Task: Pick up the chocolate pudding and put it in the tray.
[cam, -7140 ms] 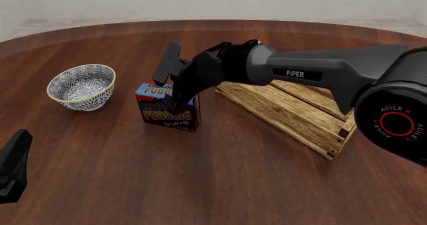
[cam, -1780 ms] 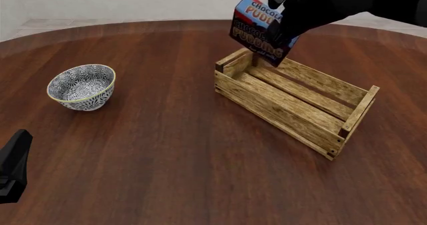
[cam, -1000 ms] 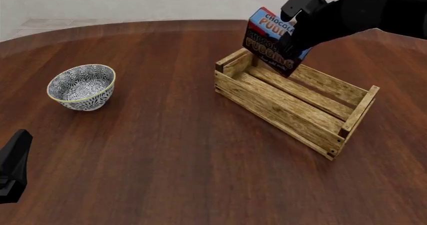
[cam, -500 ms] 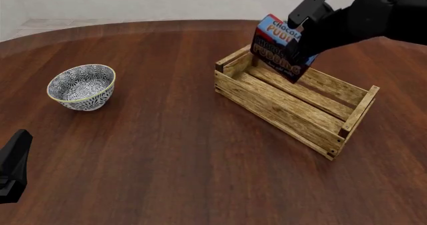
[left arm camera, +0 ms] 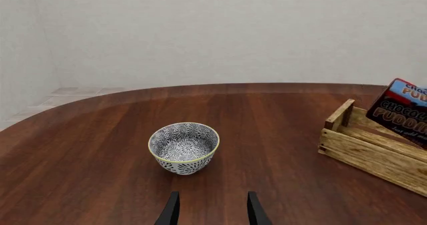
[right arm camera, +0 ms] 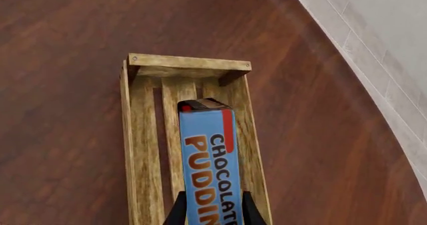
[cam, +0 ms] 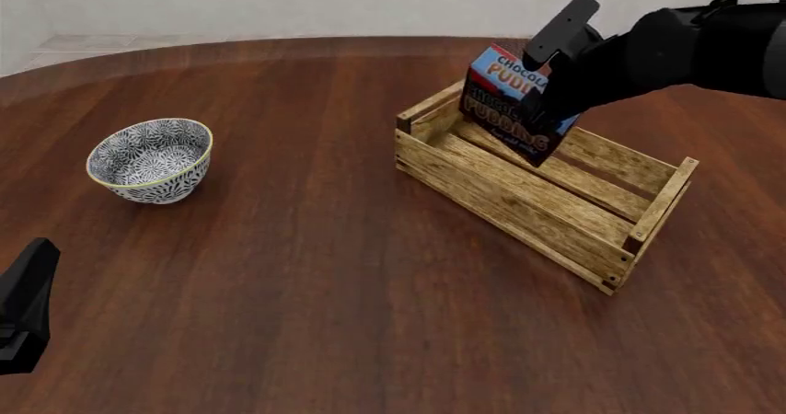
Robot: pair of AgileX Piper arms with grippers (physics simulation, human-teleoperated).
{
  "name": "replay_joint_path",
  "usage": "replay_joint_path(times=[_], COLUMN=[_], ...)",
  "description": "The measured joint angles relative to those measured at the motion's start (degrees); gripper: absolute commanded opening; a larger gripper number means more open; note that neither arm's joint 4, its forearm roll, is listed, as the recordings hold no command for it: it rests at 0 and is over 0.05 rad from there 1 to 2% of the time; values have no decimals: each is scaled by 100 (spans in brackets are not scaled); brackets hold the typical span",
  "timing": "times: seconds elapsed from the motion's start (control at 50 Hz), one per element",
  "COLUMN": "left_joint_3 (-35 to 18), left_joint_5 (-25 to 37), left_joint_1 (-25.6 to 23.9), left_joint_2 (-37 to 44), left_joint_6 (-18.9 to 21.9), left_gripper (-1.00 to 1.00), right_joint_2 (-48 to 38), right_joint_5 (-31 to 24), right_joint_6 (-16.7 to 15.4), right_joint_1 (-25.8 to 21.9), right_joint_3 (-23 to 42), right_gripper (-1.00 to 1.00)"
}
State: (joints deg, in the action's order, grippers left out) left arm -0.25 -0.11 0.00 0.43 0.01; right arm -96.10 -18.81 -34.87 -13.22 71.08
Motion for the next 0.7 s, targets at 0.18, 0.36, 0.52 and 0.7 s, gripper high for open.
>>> replay_joint_path(times=[0.18,0.36,0.52,0.7], left_joint_3=[0,0,0,0], left_joint_5=[0,0,0,0], left_joint_1=[0,0,0,0], left_joint_2=[0,0,0,0], left_joint_6=[0,0,0,0], left_gripper=[100,100,100,100], right_joint_2=[-72,-135,-199,-271], right_joint_5=[24,69,111,141], right_joint_6=[-3,-9,-22,-37], right_joint_1=[16,22,28,32], right_joint_3=[-10,-47,-68,-68], right_gripper=[-100,-100,-100,-100])
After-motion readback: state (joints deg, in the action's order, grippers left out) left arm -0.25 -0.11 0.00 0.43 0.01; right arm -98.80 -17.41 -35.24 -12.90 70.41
